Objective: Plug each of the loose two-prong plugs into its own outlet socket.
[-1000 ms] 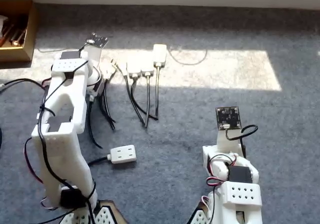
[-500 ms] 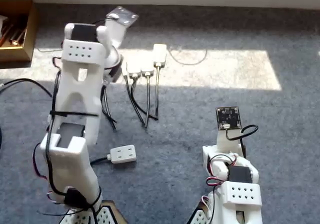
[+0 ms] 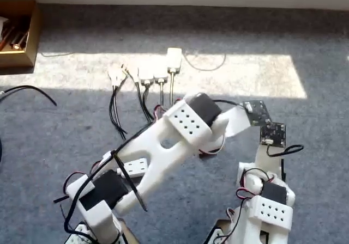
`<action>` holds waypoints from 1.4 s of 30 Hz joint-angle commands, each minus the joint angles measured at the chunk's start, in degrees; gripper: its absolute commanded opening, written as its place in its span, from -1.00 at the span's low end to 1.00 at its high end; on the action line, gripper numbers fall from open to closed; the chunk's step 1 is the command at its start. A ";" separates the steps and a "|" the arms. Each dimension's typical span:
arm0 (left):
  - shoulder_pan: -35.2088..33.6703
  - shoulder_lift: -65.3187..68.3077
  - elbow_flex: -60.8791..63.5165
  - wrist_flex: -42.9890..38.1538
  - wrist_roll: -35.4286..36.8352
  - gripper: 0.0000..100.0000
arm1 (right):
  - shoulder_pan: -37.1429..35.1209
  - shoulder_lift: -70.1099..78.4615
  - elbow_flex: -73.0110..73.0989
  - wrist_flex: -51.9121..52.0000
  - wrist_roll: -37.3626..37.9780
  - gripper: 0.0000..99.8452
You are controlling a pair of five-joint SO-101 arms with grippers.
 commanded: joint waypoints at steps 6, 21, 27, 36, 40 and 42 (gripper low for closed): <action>2.33 -2.77 7.60 -2.37 -0.18 -0.40 | 1.54 -0.75 -2.68 4.18 5.01 -0.40; -27.65 -4.79 -5.14 4.92 10.81 -0.61 | -10.86 -0.31 -13.32 16.31 13.63 -0.40; -44.62 -4.26 -7.16 4.57 11.25 -0.61 | -16.04 0.04 -36.09 32.31 8.88 -0.40; -55.60 -4.26 -3.38 2.46 10.99 -0.61 | -31.87 35.47 -56.92 43.56 -2.29 -0.40; -59.38 -4.26 -2.77 -2.46 10.99 -0.61 | -36.70 48.13 -59.74 35.21 -3.96 -0.40; -61.23 -4.26 -0.75 -5.36 10.99 -0.61 | -40.22 50.07 -56.31 27.47 -5.71 -0.40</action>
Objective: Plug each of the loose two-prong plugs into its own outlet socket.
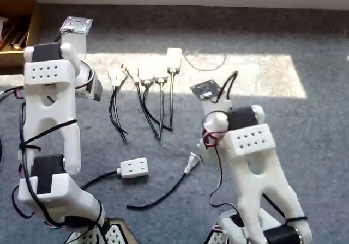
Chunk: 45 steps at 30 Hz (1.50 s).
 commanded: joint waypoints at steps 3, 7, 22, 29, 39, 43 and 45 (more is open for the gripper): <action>-6.29 -2.24 4.44 -9.23 0.09 -0.61 | -9.27 3.82 10.51 -24.92 -6.15 -0.40; -13.58 -2.15 8.13 -18.11 -2.55 -0.61 | -12.53 3.82 22.99 -40.84 -11.52 -0.40; -18.95 -2.15 30.90 -45.98 -3.96 -0.61 | -10.15 4.00 26.51 -42.68 -22.24 -0.43; -19.12 -2.15 31.43 -46.07 -3.96 -0.61 | -10.59 4.44 26.86 -46.20 -32.00 -0.86; -19.30 -2.15 31.43 -45.98 -3.96 -0.61 | -18.86 4.44 31.78 -48.04 -38.07 -0.86; -19.21 -2.24 31.43 -45.98 -3.96 -0.61 | -21.23 3.91 35.21 -48.04 -37.98 -0.75; -19.21 -2.24 31.43 -45.98 -3.96 -0.61 | -22.11 3.91 35.65 -47.25 -38.33 -0.64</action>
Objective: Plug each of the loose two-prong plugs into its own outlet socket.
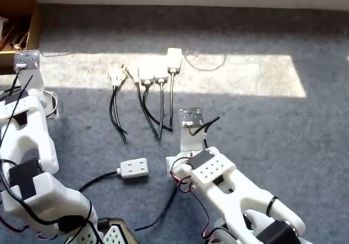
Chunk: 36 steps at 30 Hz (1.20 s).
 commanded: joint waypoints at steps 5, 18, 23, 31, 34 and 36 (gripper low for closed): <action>-0.40 -2.24 -0.22 -0.70 -0.18 -0.61 | -6.46 0.04 1.54 6.90 -1.05 -0.54; -0.40 -2.33 -0.22 -0.70 -0.18 -0.61 | -2.24 0.13 1.54 0.57 -5.27 -0.71; -0.40 -2.24 -0.22 -0.70 -0.18 -0.61 | 1.36 0.13 1.54 0.04 -11.60 -0.71; -0.40 -2.24 -0.22 -0.70 -0.18 -0.61 | 1.27 0.57 -0.92 0.40 -11.60 -0.71; -0.40 -2.24 -0.22 -0.70 -0.18 -0.61 | 1.27 0.57 -0.92 0.57 -11.60 -0.71; -0.40 -2.24 -0.22 -0.70 -0.18 -0.61 | 0.92 0.57 -1.54 2.77 -11.16 -0.71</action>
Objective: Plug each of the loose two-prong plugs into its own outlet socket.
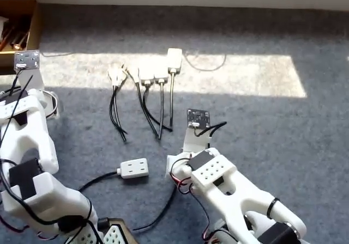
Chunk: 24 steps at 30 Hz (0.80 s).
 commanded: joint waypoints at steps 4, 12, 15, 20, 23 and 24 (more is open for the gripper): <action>-0.40 -2.24 -0.13 -0.70 -0.18 -0.61 | -3.12 0.66 -6.64 9.89 2.73 -0.71; -0.40 -2.68 1.54 -0.62 -0.18 -0.61 | -4.79 0.75 -8.57 10.59 3.08 -0.71; -0.40 -2.68 1.54 -0.62 -0.18 -0.61 | -4.79 0.75 -9.10 10.59 3.16 -0.71; -0.40 -2.68 1.63 -0.62 -0.18 -0.61 | -4.70 6.02 -13.85 10.68 6.51 -0.71; -0.48 -2.68 1.63 -0.62 -0.18 -0.61 | -4.70 14.73 -19.12 11.30 6.51 -0.71; -0.75 -2.68 1.63 -0.62 -0.18 -0.61 | -4.70 17.54 -20.97 12.18 6.51 -0.71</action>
